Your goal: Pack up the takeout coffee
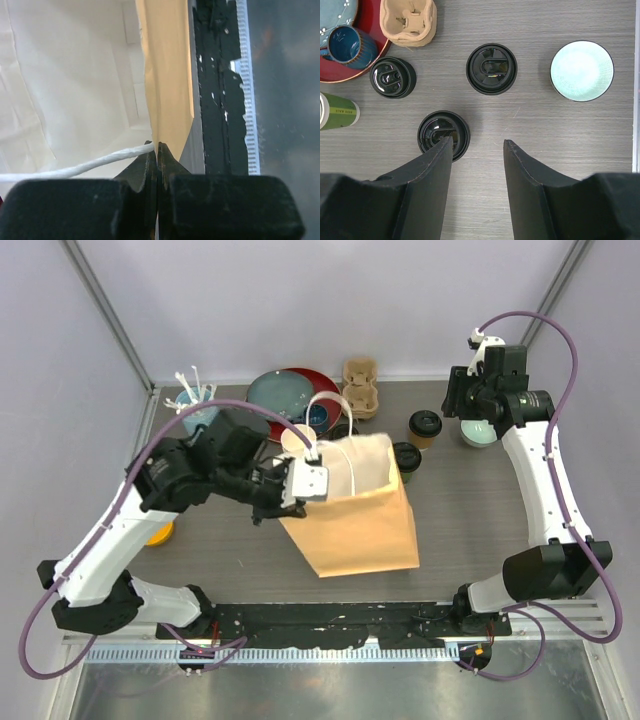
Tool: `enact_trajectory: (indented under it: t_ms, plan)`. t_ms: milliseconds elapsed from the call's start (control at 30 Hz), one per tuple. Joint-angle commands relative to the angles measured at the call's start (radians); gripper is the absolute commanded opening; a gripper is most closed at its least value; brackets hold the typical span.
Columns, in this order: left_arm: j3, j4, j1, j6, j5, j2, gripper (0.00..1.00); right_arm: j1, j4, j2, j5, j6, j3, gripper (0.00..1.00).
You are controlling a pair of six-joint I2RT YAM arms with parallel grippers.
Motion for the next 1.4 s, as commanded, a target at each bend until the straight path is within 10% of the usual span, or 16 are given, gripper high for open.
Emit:
enact_trajectory:
  t_ms: [0, 700, 1000, 1233, 1367]
  plan:
    - [-0.096, -0.102, -0.048, 0.089, -0.04, -0.034, 0.0, 0.004, 0.031, -0.018, 0.022, 0.002, -0.003, 0.51]
    - [-0.419, -0.037, -0.037, 0.211, -0.277, -0.065, 0.0, 0.004, 0.032, -0.014, -0.015, -0.006, -0.01, 0.51]
    - [-0.176, -0.12, -0.037, 0.107, -0.247, -0.057, 0.95, 0.031, 0.057, 0.052, -0.037, 0.025, 0.064, 0.5]
    - [0.08, -0.019, 0.041, -0.112, -0.446, -0.034, 1.0, 0.116, 0.061, 0.315, -0.02, -0.015, 0.311, 0.51]
    - [0.198, 0.009, 0.423, -0.21, -0.363, 0.061, 1.0, 0.135, 0.003, 0.534, -0.077, -0.059, 0.587, 0.51]
